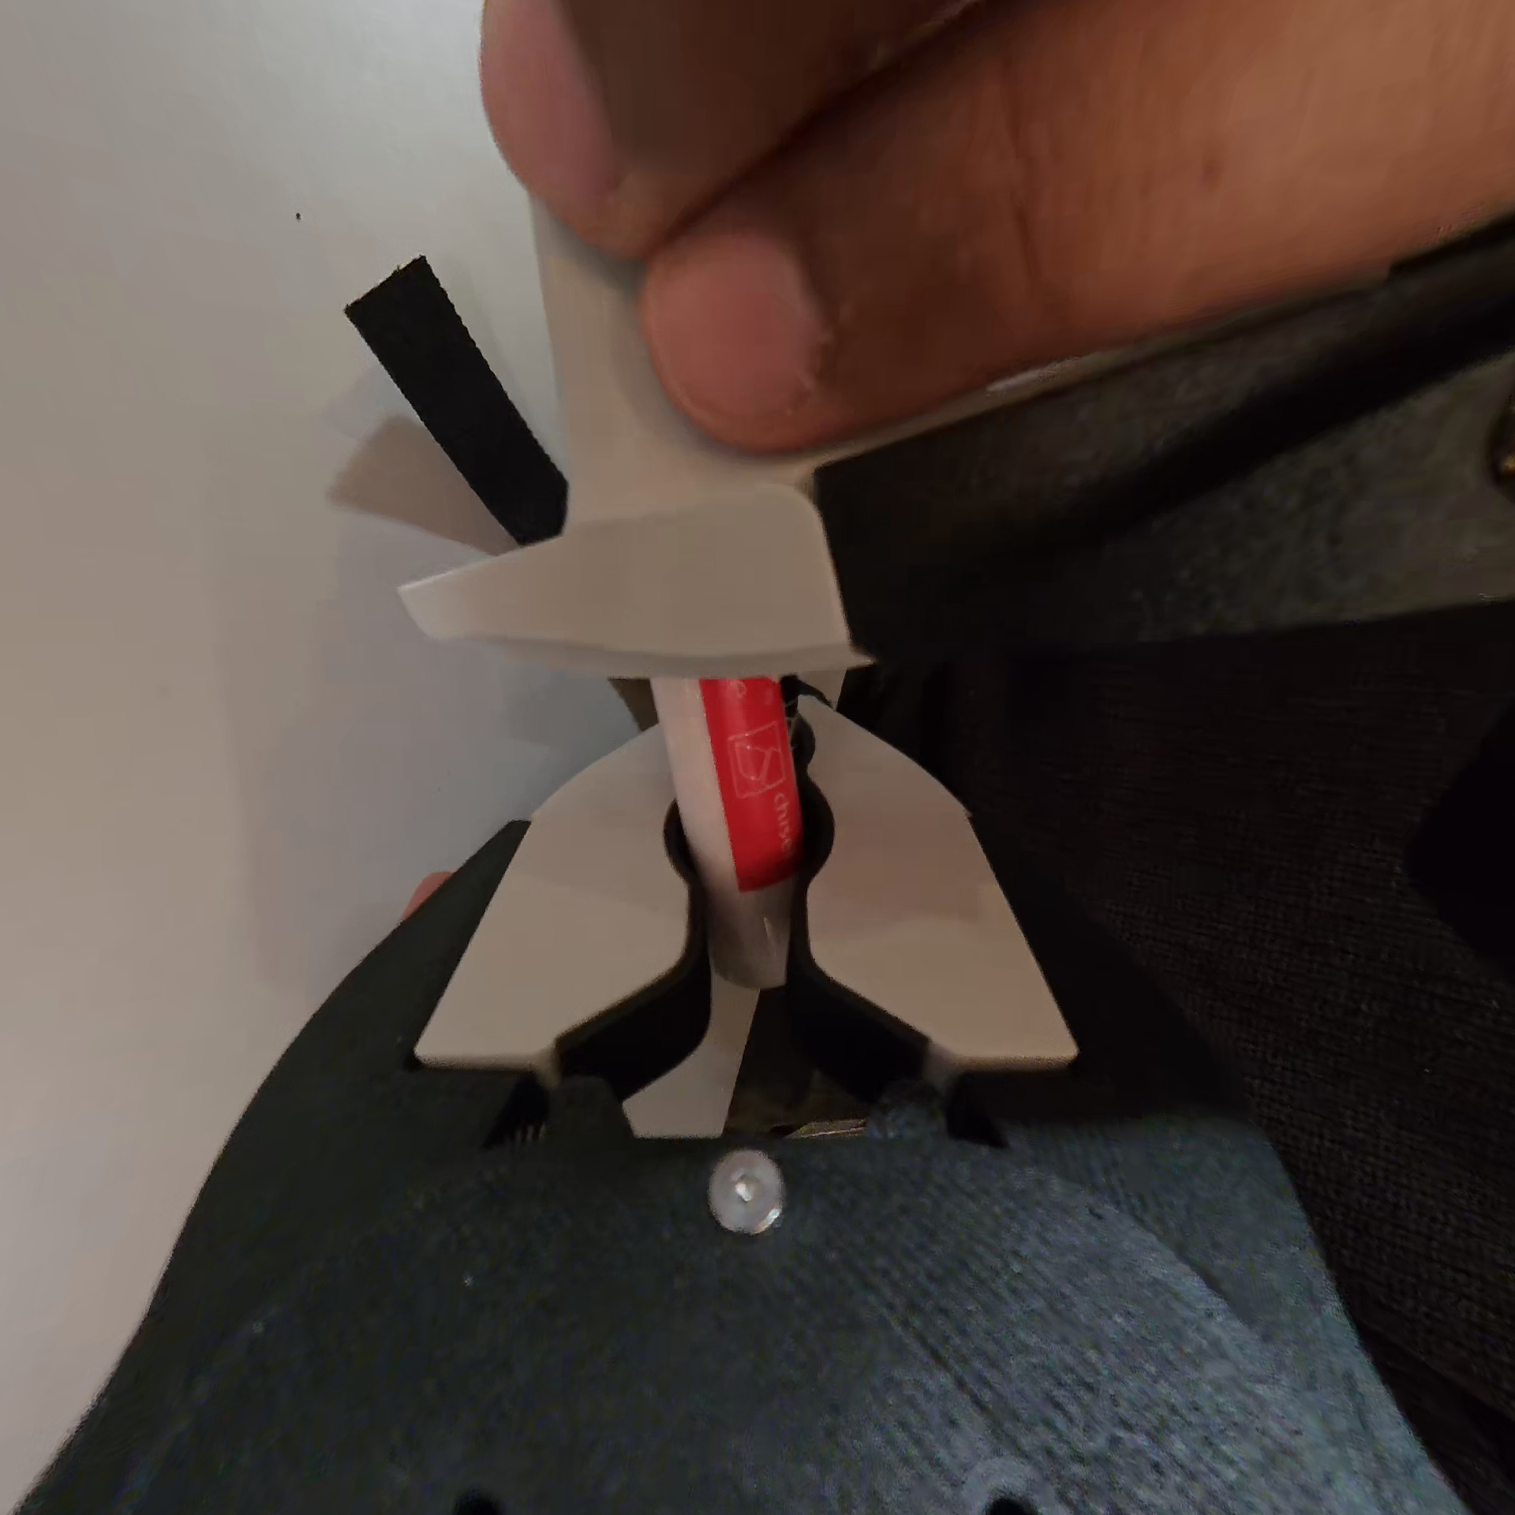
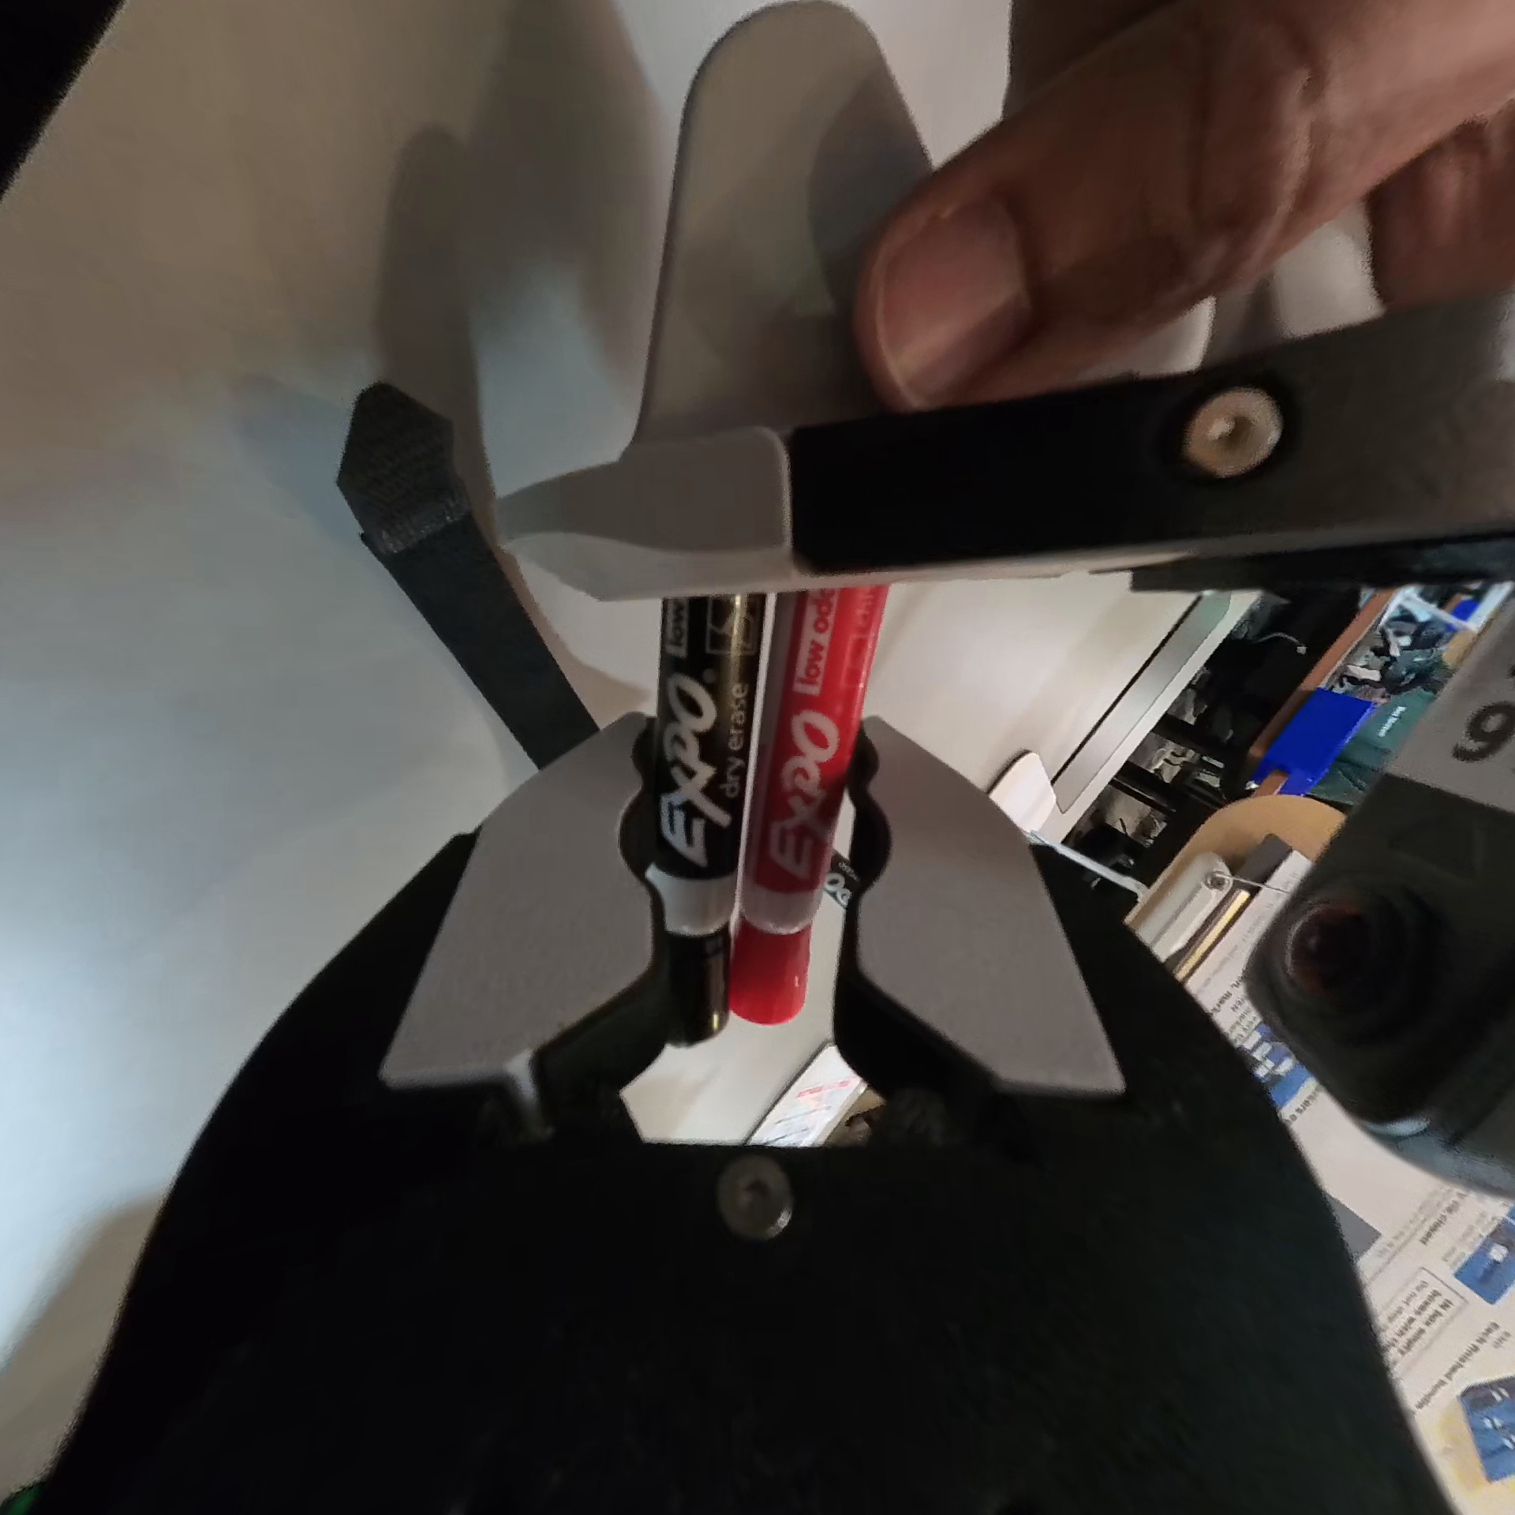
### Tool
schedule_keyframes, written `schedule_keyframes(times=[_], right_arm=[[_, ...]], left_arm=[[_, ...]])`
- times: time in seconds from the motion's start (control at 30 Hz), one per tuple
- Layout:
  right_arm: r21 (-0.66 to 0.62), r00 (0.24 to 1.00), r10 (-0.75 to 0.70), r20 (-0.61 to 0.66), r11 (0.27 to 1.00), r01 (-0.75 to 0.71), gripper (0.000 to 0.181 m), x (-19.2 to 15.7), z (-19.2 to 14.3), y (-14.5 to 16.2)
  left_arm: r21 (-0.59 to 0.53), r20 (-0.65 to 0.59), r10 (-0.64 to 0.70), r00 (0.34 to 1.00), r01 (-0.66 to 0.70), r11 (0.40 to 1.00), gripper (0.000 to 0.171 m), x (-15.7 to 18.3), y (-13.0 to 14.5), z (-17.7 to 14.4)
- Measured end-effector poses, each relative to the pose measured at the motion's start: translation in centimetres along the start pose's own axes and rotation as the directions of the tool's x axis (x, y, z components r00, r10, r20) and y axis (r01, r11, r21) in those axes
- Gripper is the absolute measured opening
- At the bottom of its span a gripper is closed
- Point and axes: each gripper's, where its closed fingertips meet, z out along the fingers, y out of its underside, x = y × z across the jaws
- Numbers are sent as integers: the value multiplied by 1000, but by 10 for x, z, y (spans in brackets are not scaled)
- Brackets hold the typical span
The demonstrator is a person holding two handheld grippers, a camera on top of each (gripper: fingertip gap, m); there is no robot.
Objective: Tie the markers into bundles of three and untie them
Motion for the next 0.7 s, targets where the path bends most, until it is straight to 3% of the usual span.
schedule_keyframes(times=[0.17,0.47,0.7], right_arm=[[5,999,24,43,1000,-24,37,0,-1,-2],[-8,999,41,14,999,-41,36,6,-3,5],[8,991,126,33,992,-126,36,5,-2,13]], left_arm=[[-17,1,7,1000,-7,1000,17,1,3,2],[63,17,9,1000,-10,998,17,-2,-10,-3],[158,34,-16,999,10,987,51,-9,-16,-21]])
